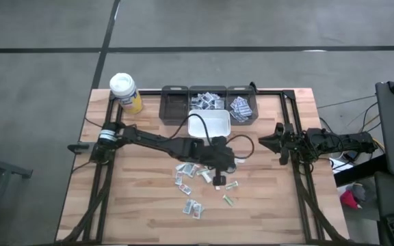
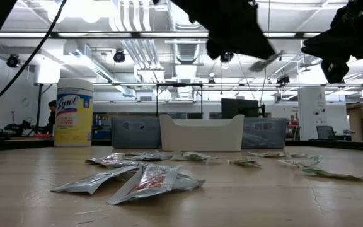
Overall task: Pick & Place First Aid Supplies
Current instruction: Put the bottom alcohol pad into the middle black bin
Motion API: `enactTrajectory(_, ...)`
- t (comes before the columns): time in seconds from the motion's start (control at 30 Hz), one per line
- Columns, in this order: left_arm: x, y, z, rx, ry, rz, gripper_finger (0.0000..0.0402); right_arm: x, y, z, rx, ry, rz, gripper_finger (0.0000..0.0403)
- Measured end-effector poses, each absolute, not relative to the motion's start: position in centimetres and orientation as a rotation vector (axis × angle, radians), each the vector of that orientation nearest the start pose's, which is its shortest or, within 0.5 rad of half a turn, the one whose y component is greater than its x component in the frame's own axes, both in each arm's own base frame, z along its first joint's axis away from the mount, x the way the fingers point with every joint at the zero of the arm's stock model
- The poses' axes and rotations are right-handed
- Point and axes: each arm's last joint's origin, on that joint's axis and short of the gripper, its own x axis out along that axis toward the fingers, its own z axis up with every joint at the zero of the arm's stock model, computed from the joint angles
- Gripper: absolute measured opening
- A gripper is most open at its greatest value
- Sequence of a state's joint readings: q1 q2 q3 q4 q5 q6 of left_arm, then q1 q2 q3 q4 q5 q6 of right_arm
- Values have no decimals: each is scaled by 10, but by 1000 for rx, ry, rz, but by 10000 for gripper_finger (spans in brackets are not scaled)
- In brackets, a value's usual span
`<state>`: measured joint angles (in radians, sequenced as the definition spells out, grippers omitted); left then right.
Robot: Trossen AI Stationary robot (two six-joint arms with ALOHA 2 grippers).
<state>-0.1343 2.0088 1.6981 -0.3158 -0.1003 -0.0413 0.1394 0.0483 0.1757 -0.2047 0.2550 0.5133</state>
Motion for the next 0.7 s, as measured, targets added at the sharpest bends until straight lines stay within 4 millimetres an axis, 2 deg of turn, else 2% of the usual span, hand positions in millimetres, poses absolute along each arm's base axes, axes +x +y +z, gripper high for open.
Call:
enactTrajectory(0.23,469,-45,264,-149,300,-76,0,87,5,199,497,45,-132,63)
enactTrajectory(0.37,467,-33,256,-255,150,-106,0,87,5,199,497,45,-132,63)
enactTrajectory(0.53,460,-22,231,-328,211,-10,0,87,5,199,497,44,-132,63)
enactTrajectory(0.7,456,-23,218,-265,343,108,0,87,5,199,497,45,-132,63)
